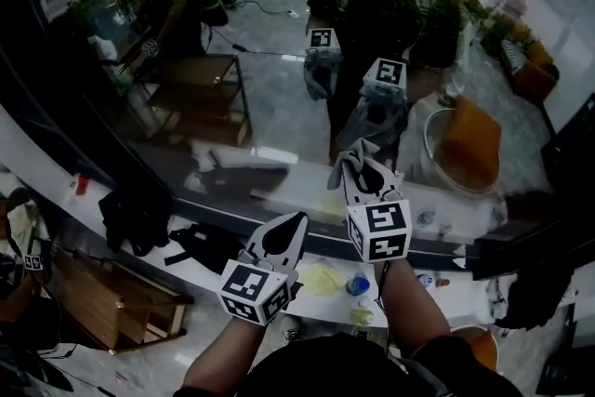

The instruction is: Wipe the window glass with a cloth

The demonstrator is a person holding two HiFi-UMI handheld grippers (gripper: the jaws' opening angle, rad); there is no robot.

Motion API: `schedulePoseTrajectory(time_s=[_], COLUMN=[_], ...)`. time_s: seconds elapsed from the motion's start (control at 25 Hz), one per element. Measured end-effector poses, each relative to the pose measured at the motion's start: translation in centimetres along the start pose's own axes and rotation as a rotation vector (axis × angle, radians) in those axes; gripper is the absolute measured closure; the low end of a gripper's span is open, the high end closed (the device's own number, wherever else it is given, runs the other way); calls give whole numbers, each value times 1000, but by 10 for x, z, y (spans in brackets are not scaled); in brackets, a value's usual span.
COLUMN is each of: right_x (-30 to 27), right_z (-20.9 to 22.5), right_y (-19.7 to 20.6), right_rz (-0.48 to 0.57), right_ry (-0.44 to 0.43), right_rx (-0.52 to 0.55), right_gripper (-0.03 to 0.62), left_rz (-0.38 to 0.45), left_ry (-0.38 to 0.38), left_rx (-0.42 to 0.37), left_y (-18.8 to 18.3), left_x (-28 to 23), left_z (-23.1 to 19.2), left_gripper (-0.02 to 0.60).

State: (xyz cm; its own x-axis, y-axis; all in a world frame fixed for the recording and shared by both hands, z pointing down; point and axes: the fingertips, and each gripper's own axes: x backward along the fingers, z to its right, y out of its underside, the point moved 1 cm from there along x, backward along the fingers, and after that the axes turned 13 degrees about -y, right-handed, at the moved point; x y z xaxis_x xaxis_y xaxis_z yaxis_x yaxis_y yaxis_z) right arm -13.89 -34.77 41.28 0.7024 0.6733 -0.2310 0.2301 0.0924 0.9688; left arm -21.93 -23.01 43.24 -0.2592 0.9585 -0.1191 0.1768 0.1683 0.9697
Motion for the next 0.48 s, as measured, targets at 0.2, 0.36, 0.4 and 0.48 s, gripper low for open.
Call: schedulePoseTrajectory(time_s=[0.2,0.36,0.4,0.48], right_x=[-28,-59,-59,-53], right_z=[-27,-57,-56,-50], right_y=[1,2,3,3], right_rz=[10,9,8,8], right_ry=[-9,-4,-2,2], right_rx=[-7,-9,-11,-16], right_gripper=[542,542,542,542], left_rz=[-12,-14,-14,-16], left_ry=[0,5,5,8], left_rx=[-7,-13,-17,-23], left_y=[5,7,6,5], left_x=[9,20,20,19], left_z=[-33,-73,-74,-68], left_gripper=[574,574,574,574])
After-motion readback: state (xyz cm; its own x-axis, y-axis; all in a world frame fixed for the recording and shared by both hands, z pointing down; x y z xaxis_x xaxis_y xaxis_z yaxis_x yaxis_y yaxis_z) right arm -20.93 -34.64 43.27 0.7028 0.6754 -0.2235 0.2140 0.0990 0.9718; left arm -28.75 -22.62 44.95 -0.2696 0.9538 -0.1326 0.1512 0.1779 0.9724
